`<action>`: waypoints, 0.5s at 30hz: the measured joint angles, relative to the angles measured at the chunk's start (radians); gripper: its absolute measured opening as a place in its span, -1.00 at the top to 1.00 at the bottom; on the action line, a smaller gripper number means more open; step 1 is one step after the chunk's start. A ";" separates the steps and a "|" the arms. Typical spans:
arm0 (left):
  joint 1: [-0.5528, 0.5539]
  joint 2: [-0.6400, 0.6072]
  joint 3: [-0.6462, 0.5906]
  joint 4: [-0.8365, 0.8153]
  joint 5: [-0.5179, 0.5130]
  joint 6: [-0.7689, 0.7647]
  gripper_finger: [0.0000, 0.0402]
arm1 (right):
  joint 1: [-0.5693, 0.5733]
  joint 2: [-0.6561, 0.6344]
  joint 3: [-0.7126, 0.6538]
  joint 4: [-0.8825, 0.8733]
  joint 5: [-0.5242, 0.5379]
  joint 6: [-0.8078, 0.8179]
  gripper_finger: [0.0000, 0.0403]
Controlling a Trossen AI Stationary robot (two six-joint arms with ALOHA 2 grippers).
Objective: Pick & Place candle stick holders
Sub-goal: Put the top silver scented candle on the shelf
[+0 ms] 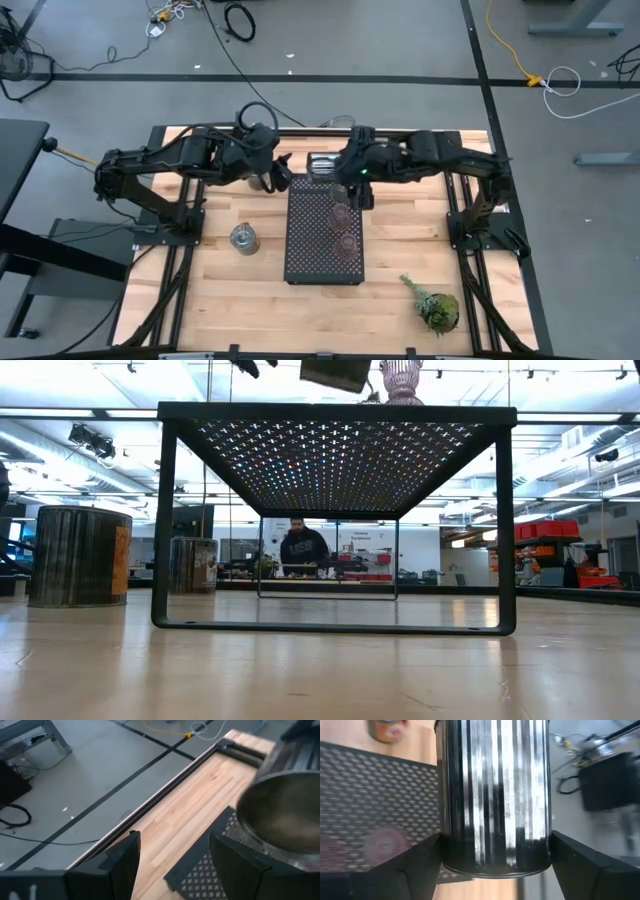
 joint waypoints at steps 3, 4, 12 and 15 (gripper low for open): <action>0.000 0.000 0.000 -0.038 0.000 0.000 -0.19 | 0.009 0.027 0.000 0.001 0.067 -0.043 -0.53; 0.000 0.000 0.000 -0.052 0.000 0.000 -0.19 | 0.013 0.035 0.000 0.002 0.084 -0.053 -0.53; 0.000 0.000 0.000 -0.167 0.000 0.000 -0.19 | 0.081 0.090 0.000 0.063 0.297 -0.254 -0.53; 0.000 0.000 0.000 -0.204 0.000 0.000 -0.19 | 0.104 0.111 0.000 0.081 0.365 -0.322 -0.53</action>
